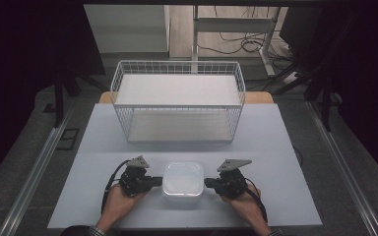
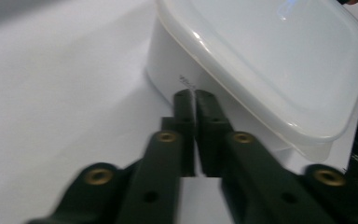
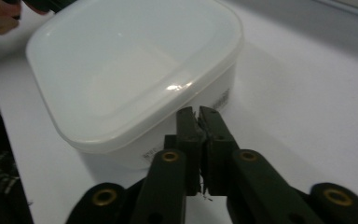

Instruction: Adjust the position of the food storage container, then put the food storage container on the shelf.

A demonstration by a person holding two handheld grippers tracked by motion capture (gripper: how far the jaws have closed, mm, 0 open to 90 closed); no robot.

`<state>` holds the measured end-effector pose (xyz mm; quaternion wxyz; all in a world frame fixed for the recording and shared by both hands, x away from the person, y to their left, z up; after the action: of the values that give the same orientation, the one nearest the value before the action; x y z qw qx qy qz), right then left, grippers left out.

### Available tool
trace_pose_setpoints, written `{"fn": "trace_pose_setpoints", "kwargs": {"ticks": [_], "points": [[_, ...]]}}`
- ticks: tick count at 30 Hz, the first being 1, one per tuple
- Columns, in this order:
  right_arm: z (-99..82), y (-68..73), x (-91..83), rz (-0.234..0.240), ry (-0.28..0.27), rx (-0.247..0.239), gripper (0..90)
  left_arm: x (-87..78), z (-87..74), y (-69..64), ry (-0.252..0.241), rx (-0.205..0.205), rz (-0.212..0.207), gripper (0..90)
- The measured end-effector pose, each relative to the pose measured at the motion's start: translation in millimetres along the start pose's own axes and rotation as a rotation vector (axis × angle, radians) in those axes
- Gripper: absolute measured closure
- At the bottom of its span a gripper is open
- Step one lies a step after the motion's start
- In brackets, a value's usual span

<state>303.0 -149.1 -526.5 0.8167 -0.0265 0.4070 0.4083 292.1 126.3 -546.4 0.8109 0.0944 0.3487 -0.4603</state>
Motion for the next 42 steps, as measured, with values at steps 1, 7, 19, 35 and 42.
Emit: {"fn": "trace_pose_setpoints", "kwargs": {"ticks": [1, 7, 19, 35, 42], "points": [[0.1, -0.3, -1.7, -0.013, -0.007, -0.011, 80.6, -2.5, -0.7, 1.2, -0.012, 0.004, 0.007, 73.0], [-0.3, -11.3, -15.2, -0.077, -0.069, -0.016, 46.7, -14.6, -8.4, 6.2, -0.06, 0.039, 0.047, 34.2], [-5.7, -20.5, -17.2, -0.076, -0.119, 0.011, 4.1, -25.4, -14.3, 8.7, -0.129, 0.055, 0.034, 6.6], [8.6, -0.4, -18.6, -0.017, -0.142, 0.015, 2.1, -23.9, 12.8, -0.4, -0.174, 0.058, -0.019, 4.5], [18.0, 13.3, -5.8, -0.013, -0.099, 0.045, 1.1, -10.3, 24.1, -4.2, -0.124, 0.079, -0.039, 5.6]]}}
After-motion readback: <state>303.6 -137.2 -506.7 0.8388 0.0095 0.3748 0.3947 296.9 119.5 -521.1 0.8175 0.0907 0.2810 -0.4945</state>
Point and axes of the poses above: each handheld gripper's, and its own axes: x roughly forward along the jaws, z roughly out of its top, y roughly to its left, the point moved 4 cm from there along x, roughly forward along the jaws, and after that the axes turned 11 degrees about x, right-handed, at the moved point
